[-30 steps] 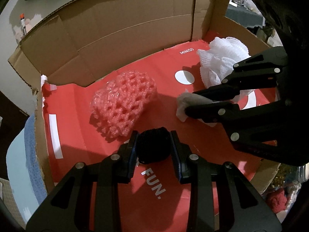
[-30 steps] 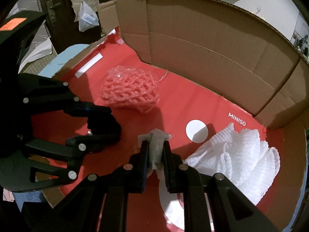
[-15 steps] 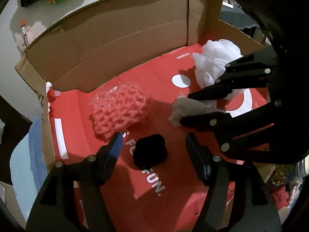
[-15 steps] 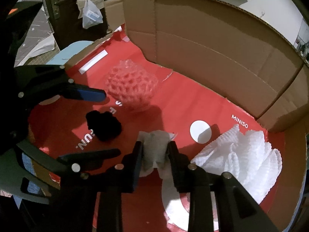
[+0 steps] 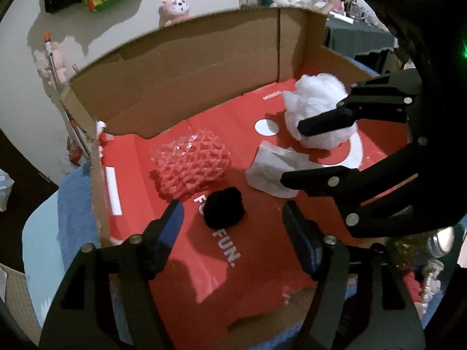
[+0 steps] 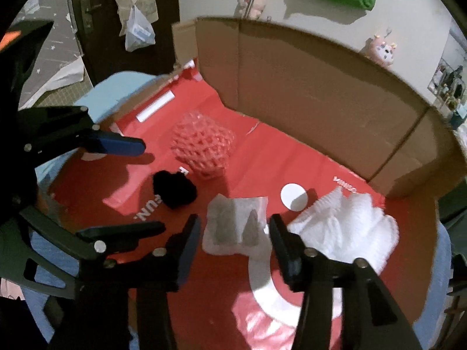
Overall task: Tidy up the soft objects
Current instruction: 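Lift both tools out of the box back toward the items on the blanket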
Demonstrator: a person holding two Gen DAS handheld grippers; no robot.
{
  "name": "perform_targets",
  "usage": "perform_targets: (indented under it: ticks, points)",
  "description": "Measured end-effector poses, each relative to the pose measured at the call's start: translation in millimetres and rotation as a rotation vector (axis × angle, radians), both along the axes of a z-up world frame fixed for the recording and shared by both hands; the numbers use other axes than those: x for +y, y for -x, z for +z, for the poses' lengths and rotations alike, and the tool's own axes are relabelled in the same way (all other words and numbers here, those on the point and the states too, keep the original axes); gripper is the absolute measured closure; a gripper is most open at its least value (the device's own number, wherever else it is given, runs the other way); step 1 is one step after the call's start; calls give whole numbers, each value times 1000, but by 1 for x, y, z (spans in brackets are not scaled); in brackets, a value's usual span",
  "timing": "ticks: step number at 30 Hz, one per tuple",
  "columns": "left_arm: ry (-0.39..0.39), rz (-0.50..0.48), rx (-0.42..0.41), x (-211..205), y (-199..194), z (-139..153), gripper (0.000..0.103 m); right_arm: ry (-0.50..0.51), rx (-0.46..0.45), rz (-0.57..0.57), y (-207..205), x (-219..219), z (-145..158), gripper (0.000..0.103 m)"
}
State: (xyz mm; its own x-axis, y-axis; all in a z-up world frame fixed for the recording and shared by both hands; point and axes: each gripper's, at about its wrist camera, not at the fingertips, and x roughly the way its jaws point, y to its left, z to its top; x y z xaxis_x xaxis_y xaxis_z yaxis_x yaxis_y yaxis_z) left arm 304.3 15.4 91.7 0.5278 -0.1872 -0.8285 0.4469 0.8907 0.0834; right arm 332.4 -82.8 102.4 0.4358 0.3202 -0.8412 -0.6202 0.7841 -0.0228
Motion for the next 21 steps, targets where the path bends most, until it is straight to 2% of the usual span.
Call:
perform_targets:
  ticks: [5, 9, 13, 15, 21]
  points:
    - [50, 1, -65, -1, 30, 24, 26, -26, -55, -45, 25, -17, 27, 35]
    - [110, 6, -134, 2, 69, 45, 14, -72, -106, -89, 53, -37, 55, 25]
    - [173, 13, -207, 5, 100, 62, 11, -121, -175, -125, 89, -57, 80, 14]
    - [205, 19, -232, 6, 114, 68, 4, -141, -211, -144, 107, -66, 89, 10]
    - [319, 35, -317, 7, 168, 85, 3, -209, -317, -176, 173, -88, 109, 2]
